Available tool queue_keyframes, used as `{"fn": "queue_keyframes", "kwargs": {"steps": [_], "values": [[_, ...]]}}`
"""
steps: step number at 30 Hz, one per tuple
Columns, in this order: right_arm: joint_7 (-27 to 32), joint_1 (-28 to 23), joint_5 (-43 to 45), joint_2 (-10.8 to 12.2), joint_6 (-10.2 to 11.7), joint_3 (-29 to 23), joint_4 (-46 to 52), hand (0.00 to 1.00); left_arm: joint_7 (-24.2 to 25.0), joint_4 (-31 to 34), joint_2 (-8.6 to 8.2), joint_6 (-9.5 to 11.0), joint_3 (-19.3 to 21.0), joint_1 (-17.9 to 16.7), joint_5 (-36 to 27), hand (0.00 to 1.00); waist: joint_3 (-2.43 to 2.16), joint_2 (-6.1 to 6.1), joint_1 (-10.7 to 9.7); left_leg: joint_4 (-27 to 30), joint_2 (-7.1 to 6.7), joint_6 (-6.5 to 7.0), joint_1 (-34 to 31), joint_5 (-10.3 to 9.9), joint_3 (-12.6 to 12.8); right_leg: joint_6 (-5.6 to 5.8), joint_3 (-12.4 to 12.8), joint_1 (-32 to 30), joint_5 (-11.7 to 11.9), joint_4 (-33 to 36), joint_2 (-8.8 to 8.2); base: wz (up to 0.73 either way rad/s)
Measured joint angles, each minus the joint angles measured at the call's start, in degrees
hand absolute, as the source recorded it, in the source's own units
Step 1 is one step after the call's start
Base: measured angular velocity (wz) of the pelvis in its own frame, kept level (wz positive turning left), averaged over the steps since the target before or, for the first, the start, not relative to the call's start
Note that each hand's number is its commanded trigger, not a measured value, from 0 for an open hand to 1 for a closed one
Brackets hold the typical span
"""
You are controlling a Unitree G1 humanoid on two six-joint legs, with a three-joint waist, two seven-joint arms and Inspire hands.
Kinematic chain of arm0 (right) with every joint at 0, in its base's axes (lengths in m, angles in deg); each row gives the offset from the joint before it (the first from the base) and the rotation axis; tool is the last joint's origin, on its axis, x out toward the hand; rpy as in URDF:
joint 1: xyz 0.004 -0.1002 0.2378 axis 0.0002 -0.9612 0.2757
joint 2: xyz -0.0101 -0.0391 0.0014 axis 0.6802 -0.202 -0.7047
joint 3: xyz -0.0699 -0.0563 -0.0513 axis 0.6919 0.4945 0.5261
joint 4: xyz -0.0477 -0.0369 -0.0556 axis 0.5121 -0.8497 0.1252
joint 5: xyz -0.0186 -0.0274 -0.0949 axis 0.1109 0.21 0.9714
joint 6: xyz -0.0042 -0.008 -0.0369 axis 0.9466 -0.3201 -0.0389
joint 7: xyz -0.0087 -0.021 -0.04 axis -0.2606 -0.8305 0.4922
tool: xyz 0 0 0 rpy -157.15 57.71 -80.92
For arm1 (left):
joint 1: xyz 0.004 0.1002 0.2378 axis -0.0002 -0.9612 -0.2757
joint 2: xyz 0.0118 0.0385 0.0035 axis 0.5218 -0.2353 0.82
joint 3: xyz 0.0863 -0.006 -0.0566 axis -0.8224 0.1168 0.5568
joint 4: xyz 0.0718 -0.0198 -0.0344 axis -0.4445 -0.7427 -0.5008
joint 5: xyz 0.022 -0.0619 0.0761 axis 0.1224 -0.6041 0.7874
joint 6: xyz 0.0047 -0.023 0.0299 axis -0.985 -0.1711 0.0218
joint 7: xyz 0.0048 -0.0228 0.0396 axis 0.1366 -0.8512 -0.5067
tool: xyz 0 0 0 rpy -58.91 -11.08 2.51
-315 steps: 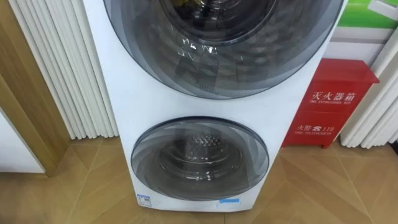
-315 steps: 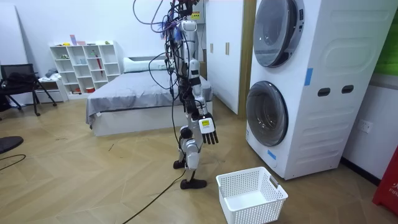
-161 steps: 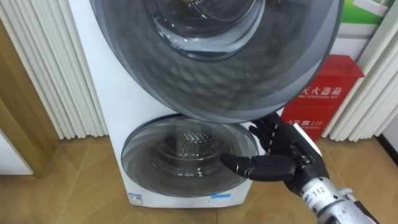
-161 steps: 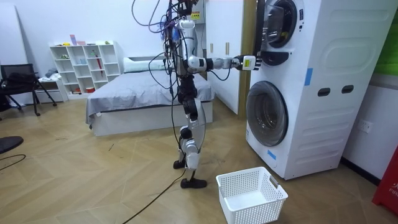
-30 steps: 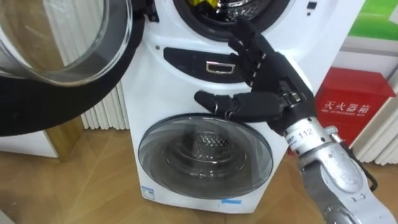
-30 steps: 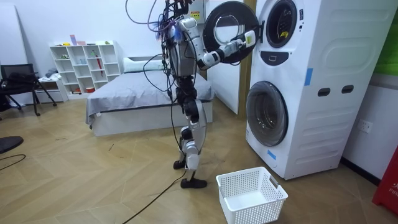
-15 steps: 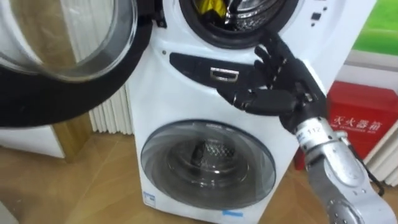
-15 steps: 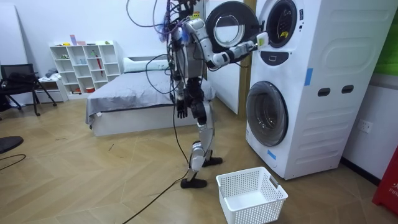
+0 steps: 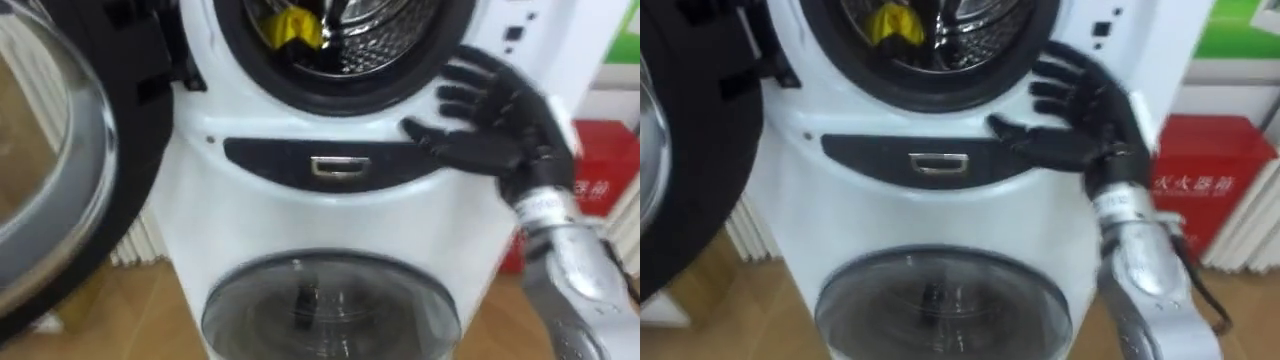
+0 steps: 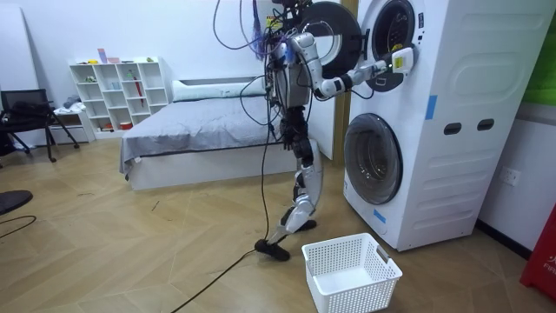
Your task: Pick clothes from washing machine
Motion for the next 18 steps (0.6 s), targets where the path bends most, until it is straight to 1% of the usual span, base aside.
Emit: {"fn": "queue_keyframes", "kwargs": {"steps": [1, 2, 3, 4, 5, 6, 7, 8, 9, 10, 11, 12, 14, 18], "values": [[-0.80, -0.75, -0.08, -0.11, 0.04, 0.10, 0.36, 0.00, -0.24, -0.38, 0.33, 0.49, -0.54, 0.44, 0.00, 0.00, 0.14, 0.75, -0.41, -1.02, 0.73, 0.01, 0.92, -0.01, -0.06, -0.37, -0.14, -2.60, -2.13, -1.32, 1.47, -0.34], [-1.29, -0.89, -0.11, -0.11, -0.24, 0.61, 0.39, 0.00, -0.29, -0.30, 0.39, 0.92, -0.56, 0.90, 0.00, 0.00, 0.16, 1.14, -0.94, -1.95, 1.17, 0.04, 2.04, -0.01, -0.10, -0.43, -0.60, -4.47, -3.16, -5.19, 3.02, -0.28], [-1.44, -0.89, -0.25, -0.13, -0.44, 0.75, 0.39, 0.00, -0.28, -0.27, 0.38, 1.22, -0.60, 1.05, 0.03, 0.00, 0.22, 1.24, -1.21, -2.24, 1.21, 0.07, 2.51, -0.02, -0.28, -0.48, -0.67, -4.92, -3.29, -7.61, 3.65, -0.15], [-1.83, -0.91, -0.28, -0.16, -0.88, 0.81, 0.40, 0.00, -0.27, -0.25, 0.25, 1.92, -0.62, 1.08, 0.08, 0.00, 0.19, 1.32, -1.68, -2.55, 1.14, 0.20, 2.87, -0.15, -0.64, -0.82, 0.57, -5.69, -3.16, -13.76, 5.29, 0.07], [-1.85, -0.91, -0.35, -0.16, -1.21, 0.98, 0.50, 0.00, -0.25, -0.35, 0.11, 2.64, -0.62, 0.91, 0.11, 0.00, 0.20, 1.36, -2.49, -2.82, 1.04, 0.18, 3.33, -0.22, -1.07, -1.35, 2.10, -6.05, -2.18, -19.83, 6.64, 0.10], [-1.90, -0.91, -0.36, -0.15, -1.37, 1.08, 0.51, 0.00, -0.25, -0.40, 0.10, 2.72, -0.62, 0.74, 0.11, 0.00, 0.19, 1.36, -2.59, -2.99, 0.95, 0.16, 3.62, -0.24, -1.08, -1.56, 2.83, -6.18, -1.37, -22.32, 7.14, 0.15], [-2.04, -1.10, -0.31, -0.16, -1.53, 1.21, 0.51, 0.00, -0.21, -0.71, 0.05, 2.61, -0.41, 0.07, 0.12, 0.00, -0.05, 1.28, -2.78, -3.41, 0.80, 0.00, 4.18, -0.33, -1.46, -2.61, 3.70, -5.92, 1.23, -24.84, 7.82, 0.06], [-2.23, -1.22, -0.39, -0.16, -1.53, 1.17, 0.59, 0.00, -0.21, -0.53, 0.01, 2.53, -0.30, -0.93, 0.18, 0.00, -0.30, 1.20, -2.76, -3.84, 0.87, -0.23, 4.55, -0.23, -1.61, -3.24, 3.70, -4.97, 3.51, -26.94, 8.19, 0.04], [-2.45, -1.28, -0.56, -0.16, -1.56, 1.22, 0.88, 0.00, -0.20, -0.49, 0.01, 2.51, -0.21, -1.27, 0.18, 0.00, -0.28, 1.28, -2.72, -3.85, 0.98, -0.32, 4.58, -0.19, -1.61, -3.31, 3.18, -4.58, 4.95, -27.94, 8.21, 0.00], [-2.65, -1.51, -0.76, -0.17, -1.57, 1.30, 1.14, 0.00, -0.20, -0.65, -0.03, 2.16, 0.03, -2.37, 0.19, 0.00, -0.33, 1.45, -2.70, -3.87, 1.36, -0.53, 4.69, -0.16, -1.66, -3.50, 2.73, -3.69, 7.15, -29.92, 8.48, 0.00], [-2.96, -1.67, -0.81, -0.19, -1.64, 1.32, 1.18, 0.00, -0.21, -0.64, -0.06, 1.35, 0.36, -3.29, 0.18, 0.00, -0.31, 1.56, -2.61, -4.21, 1.76, -0.78, 4.91, 0.00, -1.80, -3.67, 2.28, -2.84, 8.05, -31.61, 8.81, 0.00], [-3.08, -1.67, -0.92, -0.21, -1.79, 1.37, 1.19, 0.00, -0.21, -0.65, -0.06, 1.02, 0.48, -3.67, 0.18, 0.00, -0.29, 1.58, -2.49, -4.50, 1.87, -0.89, 5.13, 0.06, -1.79, -3.76, 2.28, -2.46, 8.38, -32.20, 9.04, 0.00], [-3.75, -1.69, -1.11, -0.24, -2.12, 1.62, 1.19, 0.00, -0.22, -0.63, -0.21, 0.06, 0.50, -4.41, 0.26, 0.00, -0.31, 1.53, -2.39, -4.70, 2.25, -1.65, 5.05, 0.17, -2.15, -4.21, 1.76, -2.13, 9.27, -33.70, 9.31, 0.05], [-4.51, -1.58, -1.49, -0.25, -2.21, 2.06, 1.19, 0.00, -0.21, -0.55, -0.51, -0.08, 0.51, -4.44, 0.44, 0.00, -0.50, 1.35, -2.05, -4.85, 2.51, -2.39, 4.47, 0.72, -2.51, -4.71, 1.48, -2.28, 10.04, -34.56, 9.59, 0.05]]}}
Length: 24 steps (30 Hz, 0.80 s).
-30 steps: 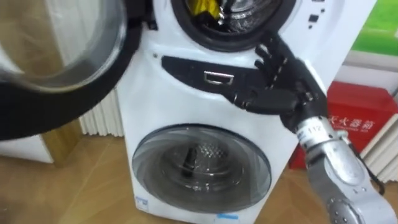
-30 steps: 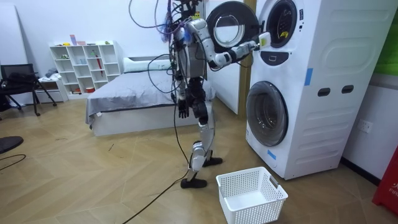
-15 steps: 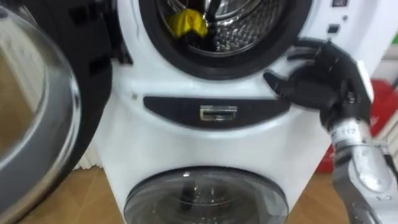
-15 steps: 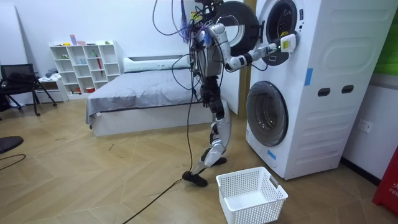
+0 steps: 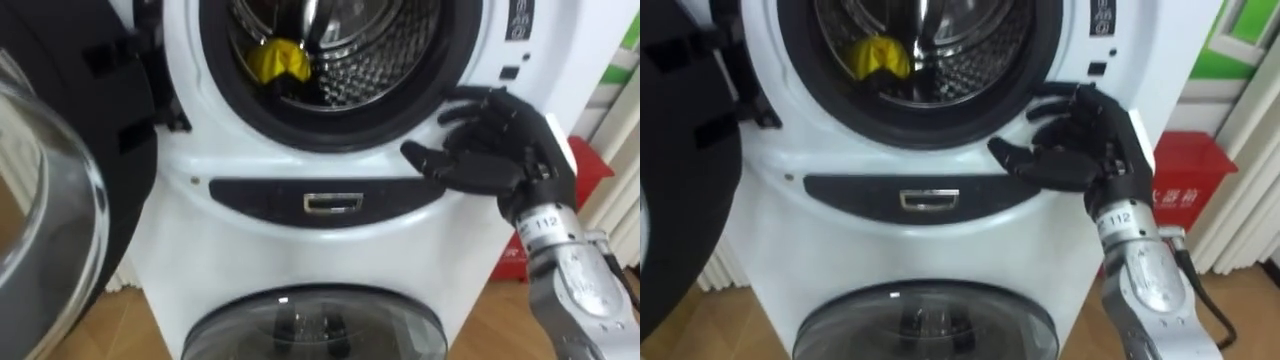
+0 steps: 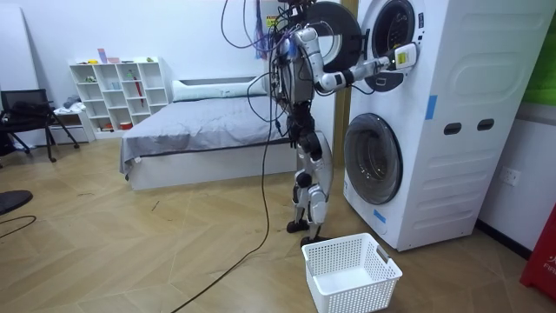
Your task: Pick clothes from washing machine
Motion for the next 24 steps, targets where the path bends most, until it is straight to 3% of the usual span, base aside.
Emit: {"fn": "queue_keyframes", "kwargs": {"steps": [4, 11, 16, 24], "values": [[-1.94, 0.03, -1.04, 0.00, -0.39, 0.15, 0.12, 0.00, 1.02, 0.00, -0.32, -0.94, 0.00, -0.07, 1.18, 0.00, -0.30, -0.29, 0.21, -0.49, 0.47, -0.50, -0.36, 0.61, -0.05, -0.58, -0.07, 0.11, 0.88, -1.33, 0.57, 0.00], [-5.00, -0.03, 3.34, -0.03, -2.51, 0.51, 4.61, 0.00, 2.97, -0.27, -0.40, -1.11, 0.11, -0.20, 2.06, 0.00, -0.29, -0.23, -0.15, -0.67, 1.26, -1.28, -0.99, 0.92, -0.09, -1.15, 0.03, 0.16, 1.49, -2.11, 1.48, 0.00], [-8.46, -1.68, 3.17, -0.65, -2.73, 0.92, 7.61, 0.00, 3.60, -0.25, -0.43, -0.70, -0.04, -0.22, 1.74, 0.00, -0.30, -0.26, -0.46, -0.71, 1.73, -1.93, -0.79, 0.74, -0.47, -1.73, -0.32, 0.74, 1.34, -2.74, 1.93, 0.03], [-17.26, -10.41, -1.38, -1.58, 0.16, 1.45, 12.41, 0.00, 3.70, -0.77, -0.33, 0.63, -0.41, -0.98, 0.82, 0.00, -0.40, -0.51, -0.46, -0.74, 2.59, -2.81, 0.81, -0.30, -0.43, -2.44, -0.75, 2.94, 0.79, -3.92, 2.76, 0.00]]}}
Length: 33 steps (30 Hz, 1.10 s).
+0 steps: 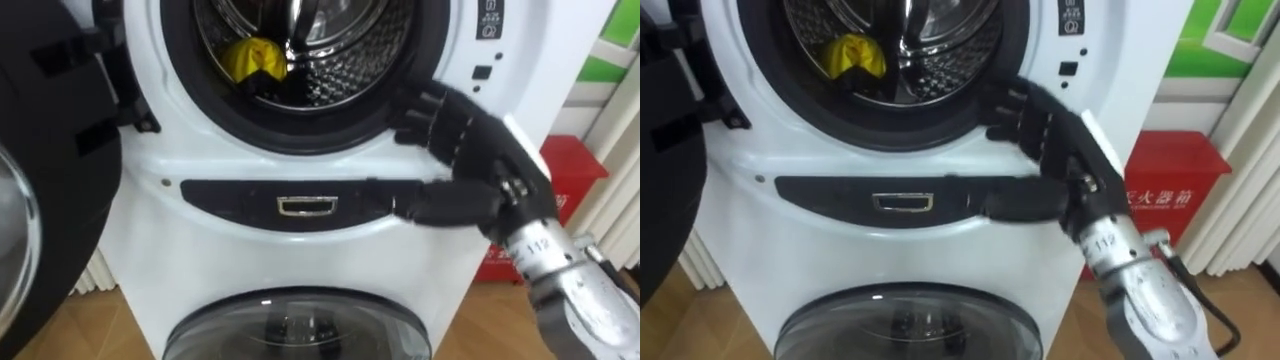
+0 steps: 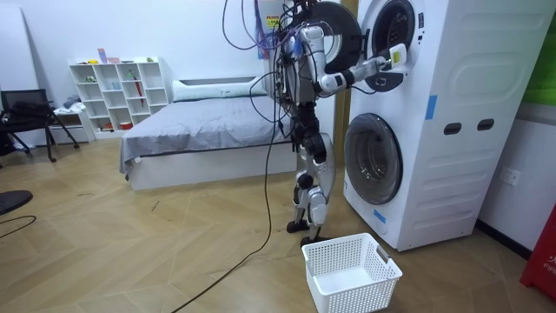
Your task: Pick clothes from washing machine
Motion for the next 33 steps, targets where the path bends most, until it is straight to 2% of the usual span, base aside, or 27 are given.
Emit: {"fn": "queue_keyframes", "kwargs": {"steps": [2, 5, 8, 10, 15, 17, 22, 30, 33], "values": [[-2.95, -2.01, -1.15, -0.01, 1.67, 0.97, 0.44, 0.00, 0.16, -0.01, 0.08, 0.98, -0.72, -0.05, -0.19, 0.00, 0.03, -0.16, -0.01, -0.17, 0.09, -0.08, 0.13, -0.09, 0.03, -0.11, 0.01, 0.06, -0.11, -0.04, 0.10, 0.00], [-5.67, -3.18, -2.09, 0.52, 3.04, 1.94, 0.44, 0.00, 1.03, 0.00, 0.22, 1.48, -1.20, 0.04, -1.29, 0.00, 0.03, -0.16, -0.06, -0.18, 0.19, -0.17, 0.13, -0.23, 0.09, -0.16, 0.12, 0.04, -0.17, -0.10, 0.20, 0.00], [-8.55, -4.80, -2.11, 0.52, 1.62, 4.00, 0.16, 0.00, 1.55, 0.00, 0.42, 2.35, -2.12, 0.06, -1.96, 0.00, 0.05, -0.14, 0.34, -0.19, 0.21, -0.17, 0.10, -0.31, 0.07, -0.18, 0.12, 0.03, -0.34, -0.09, 0.23, 0.01], [-9.81, -5.16, -2.21, 1.57, 2.06, 4.17, 0.48, 0.00, 1.87, -0.02, 0.47, 2.41, -2.74, -0.21, -2.36, 0.00, 0.06, -0.06, 0.21, -0.16, 0.24, -0.08, 0.04, -0.37, 0.05, -0.24, -0.01, 0.01, -0.42, -0.10, 0.23, 0.00], [-12.14, -5.57, -2.73, 1.59, 2.94, 4.38, 0.49, 0.00, 2.48, -0.02, 0.64, 2.42, -4.34, 0.14, -3.44, 0.00, 0.01, 0.20, 0.21, -0.15, 0.29, 0.12, -0.05, -0.59, 0.10, -0.37, 0.10, -0.06, -0.40, -0.10, 0.31, -0.02], [-12.79, -5.98, -2.94, 1.73, 3.80, 4.86, 0.49, 0.00, 2.46, -0.08, 0.68, 2.48, -5.20, 0.63, -3.96, 0.00, -0.05, 0.56, 0.31, -0.38, 0.34, 0.12, 0.21, -0.72, 0.32, -0.78, 0.62, 0.04, -0.13, -0.09, 0.51, -0.08], [-13.33, -6.03, -3.21, 2.09, 5.03, 6.57, 0.47, 0.00, 2.41, -0.24, 0.75, 3.13, -5.23, 2.33, -4.53, 0.00, -0.05, 0.97, 0.25, -1.11, 0.43, 0.08, 0.47, -0.71, 0.52, -0.83, 0.70, 0.04, -0.13, -0.35, 0.66, -0.02], [-14.41, -6.24, -4.22, 2.43, 4.84, 6.59, 1.43, 0.00, 2.31, -0.26, 0.71, 4.70, -5.62, 2.61, -6.67, 0.00, -0.18, 0.66, 0.30, -2.85, 0.38, -0.21, 1.39, -0.46, 0.48, -1.00, 0.82, 0.50, -0.31, -1.18, 0.84, 0.00], [-14.49, -5.71, -4.13, 1.76, 3.22, 7.07, 3.67, 0.00, 2.46, -0.72, 0.72, 5.22, -5.68, 2.77, -6.75, 0.00, -0.19, 0.43, 0.65, -3.15, 0.31, -0.21, 1.47, -0.49, 0.37, -0.95, 0.71, 0.50, -0.57, -1.14, 0.79, 0.03]]}}
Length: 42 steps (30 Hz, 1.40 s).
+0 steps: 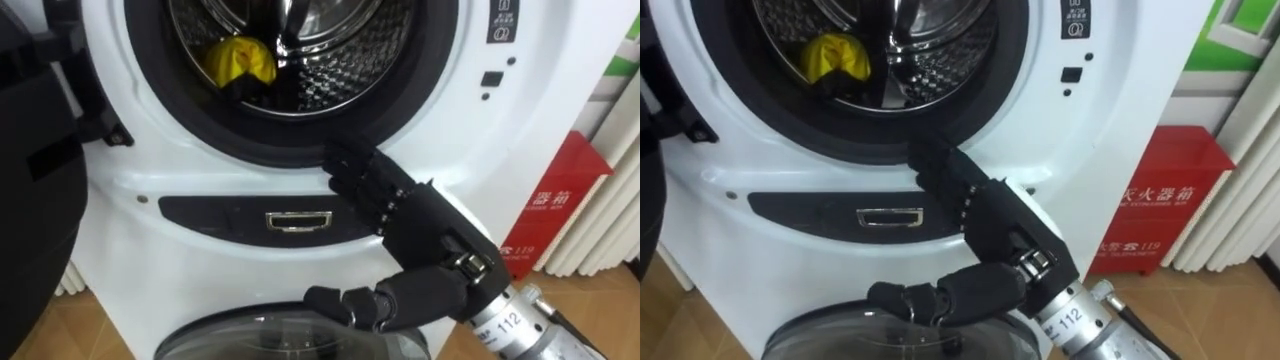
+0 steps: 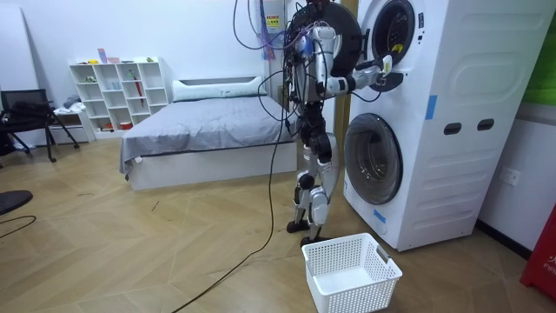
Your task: Pick clothes from washing machine
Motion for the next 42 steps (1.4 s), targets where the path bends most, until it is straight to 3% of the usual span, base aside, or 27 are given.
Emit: {"fn": "queue_keyframes", "kwargs": {"steps": [3, 7, 15, 30, 38, 42], "values": [[-0.29, 0.58, 0.02, -0.91, -0.78, 0.45, 2.24, 0.00, 0.04, -0.60, 0.00, 0.73, 0.02, 0.45, 0.02, 0.00, 0.23, -0.34, 1.23, -0.53, -0.05, 0.01, 0.48, 0.02, 0.02, 0.00, -0.01, 0.11, -0.08, 0.13, 0.00, 0.00], [-1.22, 5.45, -0.79, -0.88, -0.89, 0.38, 3.59, 0.00, -0.11, -1.32, -0.11, 1.93, 0.27, 0.40, 0.02, 0.00, 0.51, -0.88, 2.59, -0.82, -0.21, 0.03, 1.09, 0.00, -0.17, 0.17, -0.24, 0.59, -0.35, -0.11, -0.08, 0.03], [-1.73, 16.11, -5.38, -0.23, -1.39, -0.36, 7.55, 0.00, -0.26, -1.65, -0.78, 1.99, 3.05, 0.13, 0.61, 0.00, 0.46, -1.14, 2.87, -1.23, -0.44, 0.17, 1.63, -0.10, -2.80, 0.50, -2.68, 2.65, -0.56, -1.97, -0.35, 0.17], [-2.30, 16.14, -8.89, -0.18, -2.22, -3.11, 10.37, 0.00, -0.46, -1.56, -1.10, 1.73, 4.00, -0.36, 0.36, 0.00, 0.54, -0.98, 2.40, -1.58, -0.42, 0.16, 1.85, -0.11, -2.93, 0.62, -2.43, 2.71, -0.65, -1.70, -0.30, 0.01], [4.17, 13.72, -6.57, -0.37, -2.19, -5.68, 10.17, 0.00, -1.22, -1.65, -1.12, 1.73, 4.17, -0.75, 0.12, 0.00, 0.55, -0.96, 2.01, -1.62, -0.37, 0.17, 2.07, -0.17, -2.52, 0.61, -2.04, 2.77, -0.64, -1.68, -0.21, -0.02], [6.83, 12.51, -3.00, -0.38, -2.25, -6.38, 8.58, 0.00, -1.89, -1.52, -1.42, 1.55, 6.13, -1.17, 0.62, 0.00, 0.65, -0.82, 1.88, -1.63, -0.31, 0.17, 2.02, -0.39, -2.39, 0.62, -1.94, 2.76, -0.65, -1.48, -0.18, -0.03]]}}
